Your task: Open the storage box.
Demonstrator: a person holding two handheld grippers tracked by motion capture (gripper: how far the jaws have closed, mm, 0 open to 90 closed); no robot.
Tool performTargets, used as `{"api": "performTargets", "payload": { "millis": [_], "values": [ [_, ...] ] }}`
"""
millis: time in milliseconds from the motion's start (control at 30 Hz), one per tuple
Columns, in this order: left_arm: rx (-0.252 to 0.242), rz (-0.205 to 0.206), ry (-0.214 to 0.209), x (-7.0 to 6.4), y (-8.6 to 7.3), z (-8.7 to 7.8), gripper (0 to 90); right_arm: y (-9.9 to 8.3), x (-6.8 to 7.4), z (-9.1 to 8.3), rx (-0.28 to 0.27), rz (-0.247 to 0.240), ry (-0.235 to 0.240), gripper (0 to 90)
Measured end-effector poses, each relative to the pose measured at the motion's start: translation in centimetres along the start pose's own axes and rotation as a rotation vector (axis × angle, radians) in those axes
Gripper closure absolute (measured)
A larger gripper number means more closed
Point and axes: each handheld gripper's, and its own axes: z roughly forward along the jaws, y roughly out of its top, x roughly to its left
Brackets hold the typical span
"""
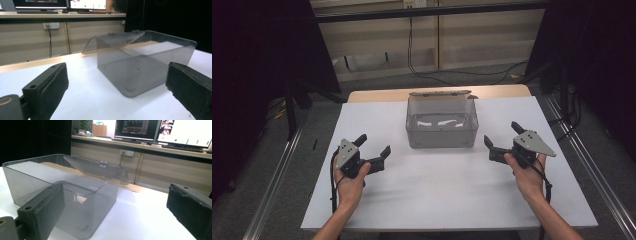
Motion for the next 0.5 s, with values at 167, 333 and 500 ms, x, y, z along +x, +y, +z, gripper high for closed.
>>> {"api": "performTargets", "payload": {
  "millis": [167,333,500],
  "values": [
    [0.002,-0.024,0.031,0.2,-0.8,-1.2,4.3,-0.3,0.0,-1.4,0.004,0.009,0.003,1.3],
    [0.002,-0.033,0.050,0.5,-1.1,-2.3,4.3,-0.6,-0.1,-2.8,0.009,0.024,-0.007,1.2],
    [0.000,-0.036,0.059,0.6,-1.4,-3.4,4.3,-1.1,-0.5,-4.0,0.024,0.034,-0.023,1.1]
  ]
}}
